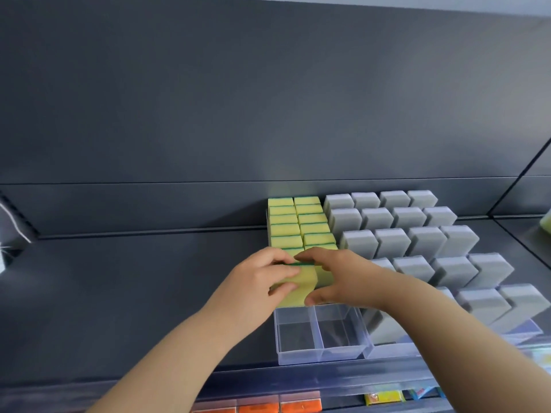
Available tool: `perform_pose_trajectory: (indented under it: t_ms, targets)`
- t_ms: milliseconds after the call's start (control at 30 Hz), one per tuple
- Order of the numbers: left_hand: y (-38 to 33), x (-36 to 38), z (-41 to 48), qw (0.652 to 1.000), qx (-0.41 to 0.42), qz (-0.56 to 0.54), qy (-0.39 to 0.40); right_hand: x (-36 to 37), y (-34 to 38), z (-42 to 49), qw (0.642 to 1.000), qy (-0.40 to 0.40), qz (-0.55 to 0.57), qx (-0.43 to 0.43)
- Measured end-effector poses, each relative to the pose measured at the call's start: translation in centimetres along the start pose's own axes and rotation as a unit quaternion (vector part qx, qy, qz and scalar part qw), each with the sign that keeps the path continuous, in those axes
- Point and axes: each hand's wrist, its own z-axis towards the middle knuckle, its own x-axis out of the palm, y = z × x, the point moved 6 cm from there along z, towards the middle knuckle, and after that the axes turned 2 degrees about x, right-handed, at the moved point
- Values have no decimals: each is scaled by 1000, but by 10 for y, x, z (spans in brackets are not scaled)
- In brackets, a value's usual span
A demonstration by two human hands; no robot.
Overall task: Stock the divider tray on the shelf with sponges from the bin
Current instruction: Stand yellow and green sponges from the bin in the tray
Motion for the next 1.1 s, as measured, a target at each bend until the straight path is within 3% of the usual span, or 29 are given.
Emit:
perform_pose_trajectory:
  t_ms: [300, 633, 800, 1000, 1100]
  targets:
    - [-7, -1, -16, 990, 89, 2, -109, 3, -6, 0, 998, 3, -67, -20]
    - [-13, 11, -15, 984, 127, -7, -121, 4, -11, -4, 995, -6, -95, -36]
    - [-6, 6, -20, 981, 98, -9, -170, 7, -13, -6, 994, -6, -102, -27]
    - [-7, 8, -18, 986, 92, 6, -138, 9, -12, -7, 992, -7, -121, -26]
    - [-4, 4, -22, 984, 70, -10, -161, 9, -9, -7, 990, -10, -135, -28]
